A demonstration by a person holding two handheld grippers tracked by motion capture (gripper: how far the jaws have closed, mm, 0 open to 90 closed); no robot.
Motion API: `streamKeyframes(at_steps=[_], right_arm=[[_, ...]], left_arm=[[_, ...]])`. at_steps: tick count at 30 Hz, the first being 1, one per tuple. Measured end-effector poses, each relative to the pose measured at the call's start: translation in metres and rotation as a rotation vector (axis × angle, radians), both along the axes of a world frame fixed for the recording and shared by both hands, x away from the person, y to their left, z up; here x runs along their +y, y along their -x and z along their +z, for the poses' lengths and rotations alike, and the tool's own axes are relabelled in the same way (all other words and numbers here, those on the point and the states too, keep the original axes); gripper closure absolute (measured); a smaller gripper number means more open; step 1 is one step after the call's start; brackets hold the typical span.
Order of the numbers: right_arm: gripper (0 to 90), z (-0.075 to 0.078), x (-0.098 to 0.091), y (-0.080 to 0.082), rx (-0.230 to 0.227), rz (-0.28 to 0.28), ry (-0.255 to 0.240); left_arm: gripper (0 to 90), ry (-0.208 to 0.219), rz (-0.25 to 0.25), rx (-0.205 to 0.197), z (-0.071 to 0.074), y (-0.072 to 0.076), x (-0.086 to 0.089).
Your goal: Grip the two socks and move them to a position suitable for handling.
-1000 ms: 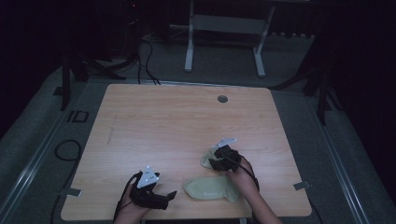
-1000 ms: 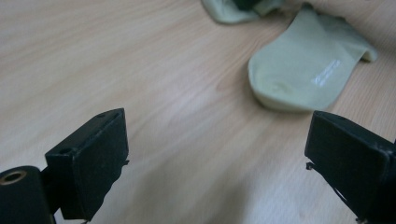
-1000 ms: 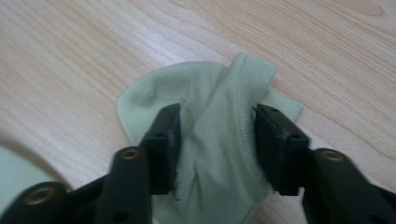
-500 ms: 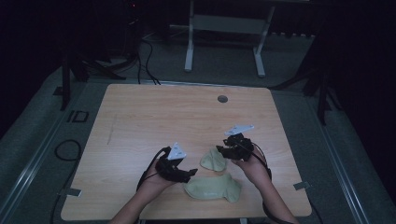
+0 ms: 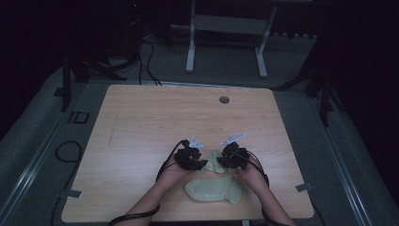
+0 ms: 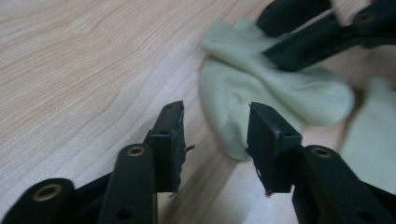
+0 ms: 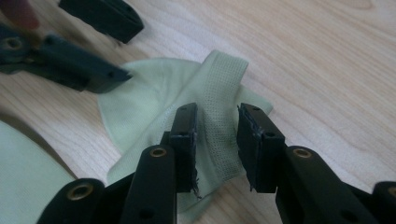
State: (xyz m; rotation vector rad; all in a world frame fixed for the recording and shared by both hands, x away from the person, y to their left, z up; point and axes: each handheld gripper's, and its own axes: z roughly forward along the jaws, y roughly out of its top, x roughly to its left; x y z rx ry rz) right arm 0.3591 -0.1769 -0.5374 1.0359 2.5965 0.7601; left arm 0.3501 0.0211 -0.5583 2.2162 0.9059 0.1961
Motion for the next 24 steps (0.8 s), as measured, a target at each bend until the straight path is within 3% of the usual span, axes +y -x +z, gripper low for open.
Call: streamKeyframes(at_steps=[4, 7, 10, 13, 18, 24], right_arm=[[74.6, -0.004, 0.001, 0.002, 0.008, 0.029, 0.018], [80.5, -0.005, 0.0, 0.002, 0.015, 0.036, 0.007], [83.2, -0.005, 0.002, 0.004, 0.006, 0.038, 0.004], [84.4, -0.003, 0.001, 0.005, -0.003, 0.03, -0.008], [84.6, 0.018, -0.007, 0.008, -0.055, 0.006, -0.083], [84.6, 0.046, -0.02, 0.006, -0.105, -0.014, -0.115]], left_arm=[[62.3, -0.018, 0.003, -0.01, -0.001, -0.002, -0.005], [70.4, -0.031, -0.009, -0.019, -0.001, -0.002, -0.008], [83.9, -0.026, -0.03, -0.005, 0.0, -0.001, -0.011], [87.3, -0.042, -0.031, -0.022, 0.003, 0.001, -0.011], [87.5, -0.007, -0.011, -0.034, 0.017, 0.003, 0.003], [87.6, -0.007, 0.022, -0.061, 0.042, 0.007, 0.028]])
